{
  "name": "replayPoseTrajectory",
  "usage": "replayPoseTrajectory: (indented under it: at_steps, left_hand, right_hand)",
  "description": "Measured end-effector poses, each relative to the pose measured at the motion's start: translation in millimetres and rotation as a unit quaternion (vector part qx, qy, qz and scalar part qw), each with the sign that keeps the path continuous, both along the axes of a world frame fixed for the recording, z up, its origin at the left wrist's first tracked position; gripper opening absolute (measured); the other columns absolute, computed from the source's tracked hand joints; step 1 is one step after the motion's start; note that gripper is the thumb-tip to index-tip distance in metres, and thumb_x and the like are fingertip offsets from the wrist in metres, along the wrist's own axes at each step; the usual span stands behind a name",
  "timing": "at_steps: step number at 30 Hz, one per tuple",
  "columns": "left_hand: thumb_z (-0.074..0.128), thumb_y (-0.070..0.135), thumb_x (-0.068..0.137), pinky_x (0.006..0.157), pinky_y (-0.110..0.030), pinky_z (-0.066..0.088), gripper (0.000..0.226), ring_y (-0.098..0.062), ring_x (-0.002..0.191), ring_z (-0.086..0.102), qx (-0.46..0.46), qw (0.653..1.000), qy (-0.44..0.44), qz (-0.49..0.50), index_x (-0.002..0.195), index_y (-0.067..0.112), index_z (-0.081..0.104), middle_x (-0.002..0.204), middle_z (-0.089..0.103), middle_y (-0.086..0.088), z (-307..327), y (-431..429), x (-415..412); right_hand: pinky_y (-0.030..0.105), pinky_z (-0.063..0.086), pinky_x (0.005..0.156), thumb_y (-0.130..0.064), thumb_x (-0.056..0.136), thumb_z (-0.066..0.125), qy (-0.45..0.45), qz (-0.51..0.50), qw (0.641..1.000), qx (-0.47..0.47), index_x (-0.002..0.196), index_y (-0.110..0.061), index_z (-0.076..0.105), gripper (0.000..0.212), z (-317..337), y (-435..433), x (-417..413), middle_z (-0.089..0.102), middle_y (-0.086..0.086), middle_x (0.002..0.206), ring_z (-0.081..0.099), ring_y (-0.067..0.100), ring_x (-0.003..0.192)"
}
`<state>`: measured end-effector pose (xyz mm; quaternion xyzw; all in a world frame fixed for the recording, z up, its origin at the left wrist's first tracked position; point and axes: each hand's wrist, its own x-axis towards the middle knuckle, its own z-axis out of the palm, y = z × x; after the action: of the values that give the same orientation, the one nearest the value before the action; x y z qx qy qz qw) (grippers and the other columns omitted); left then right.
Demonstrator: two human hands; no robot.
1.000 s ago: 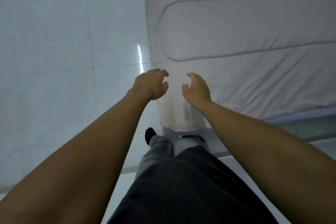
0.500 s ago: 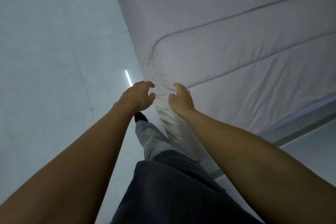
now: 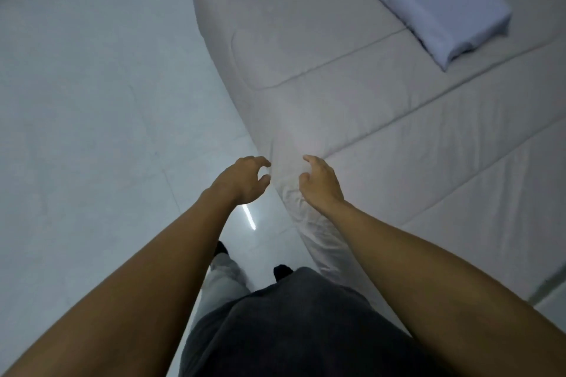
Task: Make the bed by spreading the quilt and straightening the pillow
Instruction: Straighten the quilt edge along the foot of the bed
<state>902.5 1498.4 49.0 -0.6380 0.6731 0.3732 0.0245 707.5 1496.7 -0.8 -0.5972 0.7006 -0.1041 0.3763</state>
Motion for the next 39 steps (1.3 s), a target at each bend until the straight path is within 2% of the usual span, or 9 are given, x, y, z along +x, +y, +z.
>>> replayPoseTrajectory:
  at_steps: [6,10,15,19,23,26,35,39]
  left_hand:
    - [0.050,0.033,0.100,0.106,-0.038,0.041,0.045,-0.025,0.132,0.048,-0.012,1.000,0.007,-0.022,0.143,0.019,0.048,0.144,0.051,-0.009,-7.4,-95.5,104.2]
    - [0.051,0.036,0.100,0.106,-0.041,0.044,0.044,-0.025,0.129,0.051,0.006,0.998,0.023,-0.050,0.141,0.022,0.049,0.144,0.052,-0.006,2.0,-150.4,169.5]
    - [0.051,0.039,0.099,0.106,-0.043,0.045,0.044,-0.023,0.129,0.052,0.021,0.998,0.039,-0.051,0.140,0.024,0.051,0.142,0.054,-0.004,3.9,-226.7,239.1]
    - [0.052,0.039,0.099,0.105,-0.042,0.045,0.043,-0.024,0.129,0.052,0.011,0.996,0.048,-0.069,0.139,0.024,0.052,0.142,0.054,-0.004,-1.2,-302.2,275.3]
    - [0.053,0.036,0.099,0.104,-0.039,0.046,0.042,-0.025,0.129,0.053,-0.012,0.996,0.050,-0.079,0.139,0.023,0.052,0.143,0.054,-0.004,-9.0,-387.5,301.1]
    - [0.053,0.038,0.098,0.104,-0.040,0.046,0.040,-0.024,0.128,0.053,-0.020,0.995,0.049,-0.080,0.137,0.025,0.053,0.141,0.056,-0.003,-9.9,-451.7,321.1]
    - [0.055,0.038,0.098,0.104,-0.038,0.047,0.041,-0.021,0.122,0.056,0.019,0.997,0.057,-0.057,0.137,0.025,0.055,0.139,0.057,-0.001,-1.0,-607.7,401.1]
    - [0.056,0.037,0.098,0.102,-0.034,0.046,0.042,-0.022,0.123,0.056,0.015,0.996,0.063,-0.067,0.138,0.023,0.054,0.139,0.057,-0.003,-7.8,-678.6,422.8]
  right_hand:
    - [0.030,0.031,0.113,-0.014,0.096,0.042,-0.006,-0.037,0.999,-0.030,0.146,-0.017,0.045,0.050,3.5,-79.4,89.1,0.043,0.004,0.154,0.040,0.020,0.140]
    - [0.024,0.029,0.108,-0.015,0.097,0.042,-0.011,-0.097,0.995,-0.017,0.146,-0.017,0.044,0.050,16.5,-119.7,149.3,0.042,0.003,0.154,0.040,0.020,0.139]
    - [0.028,0.032,0.112,-0.013,0.097,0.042,-0.023,-0.143,0.989,-0.022,0.146,-0.015,0.044,0.050,17.5,-174.8,215.9,0.044,0.005,0.152,0.042,0.021,0.138]
    - [0.023,0.028,0.109,-0.012,0.098,0.042,-0.026,-0.159,0.987,-0.025,0.147,-0.014,0.043,0.050,10.8,-235.3,255.9,0.044,0.006,0.152,0.042,0.021,0.138]
    - [0.033,0.033,0.116,-0.014,0.095,0.045,-0.033,-0.167,0.985,-0.031,0.145,-0.016,0.045,0.050,-3.4,-312.1,288.4,0.046,0.004,0.151,0.042,0.021,0.138]
    - [0.032,0.033,0.116,-0.013,0.094,0.046,-0.036,-0.169,0.985,-0.028,0.145,-0.015,0.046,0.050,-12.6,-378.9,311.3,0.046,0.005,0.151,0.041,0.021,0.139]
    - [0.034,0.039,0.111,-0.018,0.094,0.048,-0.044,-0.114,0.992,-0.006,0.137,-0.018,0.055,0.043,-9.3,-545.2,376.5,0.055,0.003,0.142,0.049,0.021,0.132]
    - [0.033,0.038,0.111,-0.015,0.091,0.051,-0.047,-0.154,0.986,-0.032,0.133,-0.017,0.058,0.042,-20.9,-603.0,386.6,0.055,0.003,0.139,0.050,0.022,0.130]
